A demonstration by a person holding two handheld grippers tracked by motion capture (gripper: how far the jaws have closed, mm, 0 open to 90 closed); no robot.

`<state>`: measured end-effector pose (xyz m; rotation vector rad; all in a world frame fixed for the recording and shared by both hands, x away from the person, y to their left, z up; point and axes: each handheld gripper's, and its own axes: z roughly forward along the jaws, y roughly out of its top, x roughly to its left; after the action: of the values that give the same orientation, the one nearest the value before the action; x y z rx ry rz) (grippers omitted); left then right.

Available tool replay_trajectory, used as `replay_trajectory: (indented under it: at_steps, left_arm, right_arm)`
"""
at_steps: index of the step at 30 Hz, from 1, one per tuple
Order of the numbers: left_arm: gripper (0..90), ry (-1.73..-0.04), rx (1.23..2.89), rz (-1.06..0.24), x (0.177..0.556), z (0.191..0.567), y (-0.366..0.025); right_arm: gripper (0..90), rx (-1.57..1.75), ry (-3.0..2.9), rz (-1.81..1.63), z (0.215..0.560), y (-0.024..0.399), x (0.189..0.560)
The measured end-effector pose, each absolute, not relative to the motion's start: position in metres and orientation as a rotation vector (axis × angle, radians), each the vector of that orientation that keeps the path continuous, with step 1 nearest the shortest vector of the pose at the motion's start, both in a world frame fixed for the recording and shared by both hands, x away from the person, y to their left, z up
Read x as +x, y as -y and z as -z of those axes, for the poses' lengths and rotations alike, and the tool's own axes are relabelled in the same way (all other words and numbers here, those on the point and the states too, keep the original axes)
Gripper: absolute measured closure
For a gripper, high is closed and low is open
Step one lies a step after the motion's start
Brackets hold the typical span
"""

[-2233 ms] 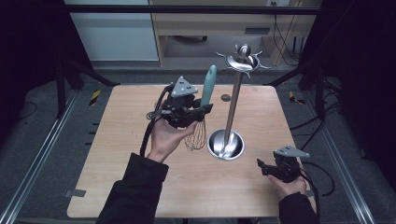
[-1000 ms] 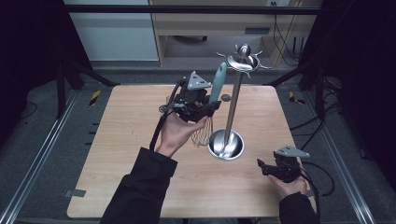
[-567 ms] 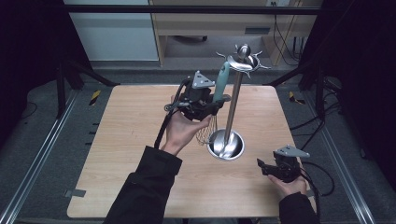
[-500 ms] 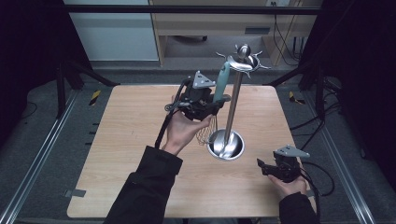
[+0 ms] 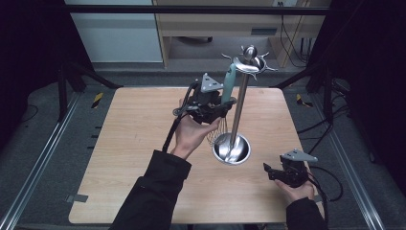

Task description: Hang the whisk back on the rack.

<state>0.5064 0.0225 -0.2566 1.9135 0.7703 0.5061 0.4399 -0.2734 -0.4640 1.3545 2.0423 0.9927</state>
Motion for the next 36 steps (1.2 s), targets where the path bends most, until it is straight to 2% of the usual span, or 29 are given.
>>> replay_trajectory:
  at_steps: [36]
  left_arm:
    - [68.2,-0.732,1.876,-0.618,0.5143,0.2667,-0.0143]
  right_arm:
    - [26.8,1.359,-2.055,-0.989,0.4654,0.2724,0.4398]
